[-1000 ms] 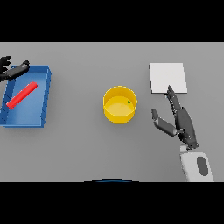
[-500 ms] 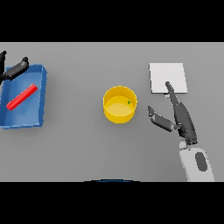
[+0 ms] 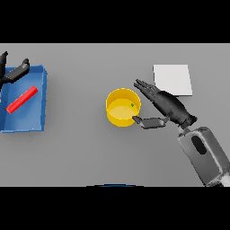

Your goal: Pick up the red beaker and tilt it to pour out 1 green nut into yellow bowl. Pick up the yellow bowl and place it on the metallic measuring scale.

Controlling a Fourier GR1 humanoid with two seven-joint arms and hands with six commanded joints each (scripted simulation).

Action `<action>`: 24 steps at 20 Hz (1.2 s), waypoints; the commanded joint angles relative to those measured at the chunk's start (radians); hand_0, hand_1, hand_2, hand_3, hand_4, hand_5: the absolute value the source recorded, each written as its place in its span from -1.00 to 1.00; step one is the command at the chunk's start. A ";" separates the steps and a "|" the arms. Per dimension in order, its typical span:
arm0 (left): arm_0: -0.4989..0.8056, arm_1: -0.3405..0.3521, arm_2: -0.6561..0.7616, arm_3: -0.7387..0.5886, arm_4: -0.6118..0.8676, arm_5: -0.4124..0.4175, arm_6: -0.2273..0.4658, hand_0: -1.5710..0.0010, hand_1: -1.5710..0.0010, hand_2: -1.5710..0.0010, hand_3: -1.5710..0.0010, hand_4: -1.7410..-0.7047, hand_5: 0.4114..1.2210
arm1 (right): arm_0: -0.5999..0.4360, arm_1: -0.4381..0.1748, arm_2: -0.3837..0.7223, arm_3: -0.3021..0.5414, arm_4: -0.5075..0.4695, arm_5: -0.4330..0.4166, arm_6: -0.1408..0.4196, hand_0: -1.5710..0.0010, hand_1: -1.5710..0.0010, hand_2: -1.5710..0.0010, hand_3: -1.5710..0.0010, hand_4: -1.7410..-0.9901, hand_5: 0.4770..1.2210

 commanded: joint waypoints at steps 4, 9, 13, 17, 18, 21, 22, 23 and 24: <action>0.003 -0.004 -0.003 0.004 -0.001 -0.001 -0.002 1.00 1.00 1.00 1.00 0.91 -0.25 | -0.087 -0.039 0.083 0.035 0.077 0.072 -0.028 1.00 1.00 1.00 1.00 0.35 -0.62; 0.009 -0.008 0.009 0.005 0.012 0.002 -0.029 1.00 1.00 1.00 1.00 0.89 -0.24 | -0.191 -0.050 0.171 0.100 0.145 0.146 -0.055 1.00 1.00 1.00 1.00 0.41 -0.57; 0.008 -0.017 0.023 0.022 0.028 -0.009 -0.056 1.00 1.00 1.00 1.00 0.85 -0.23 | -0.237 -0.047 0.217 0.158 0.174 0.173 -0.095 1.00 1.00 1.00 1.00 0.39 -0.53; 0.000 -0.026 0.027 0.046 0.030 -0.010 -0.052 1.00 1.00 1.00 1.00 0.83 -0.22 | -0.270 -0.026 0.254 0.224 0.202 0.176 -0.114 1.00 1.00 1.00 1.00 0.35 -0.51; 0.000 -0.022 0.027 0.043 0.028 -0.012 -0.056 1.00 1.00 1.00 1.00 0.82 -0.22 | -0.270 -0.027 0.262 0.228 0.208 0.175 -0.124 1.00 1.00 1.00 1.00 0.33 -0.50; 0.019 -0.012 0.030 0.028 0.032 -0.007 -0.076 1.00 1.00 1.00 1.00 0.82 -0.23 | -0.281 -0.031 0.281 0.256 0.222 0.195 -0.128 1.00 1.00 1.00 1.00 0.28 -0.46; 0.012 -0.017 0.031 0.036 0.035 -0.013 -0.071 1.00 1.00 1.00 1.00 0.82 -0.23 | -0.298 -0.021 0.281 0.279 0.222 0.198 -0.124 1.00 1.00 1.00 1.00 0.27 -0.45; 0.015 -0.022 0.029 0.032 0.037 -0.010 -0.065 1.00 1.00 1.00 1.00 0.82 -0.23 | -0.297 -0.023 0.289 0.281 0.222 0.209 -0.134 1.00 1.00 1.00 1.00 0.25 -0.43; 0.016 -0.021 0.027 0.037 0.032 -0.010 -0.067 1.00 1.00 1.00 1.00 0.82 -0.23 | -0.303 -0.018 0.296 0.293 0.226 0.212 -0.137 1.00 1.00 1.00 1.00 0.24 -0.42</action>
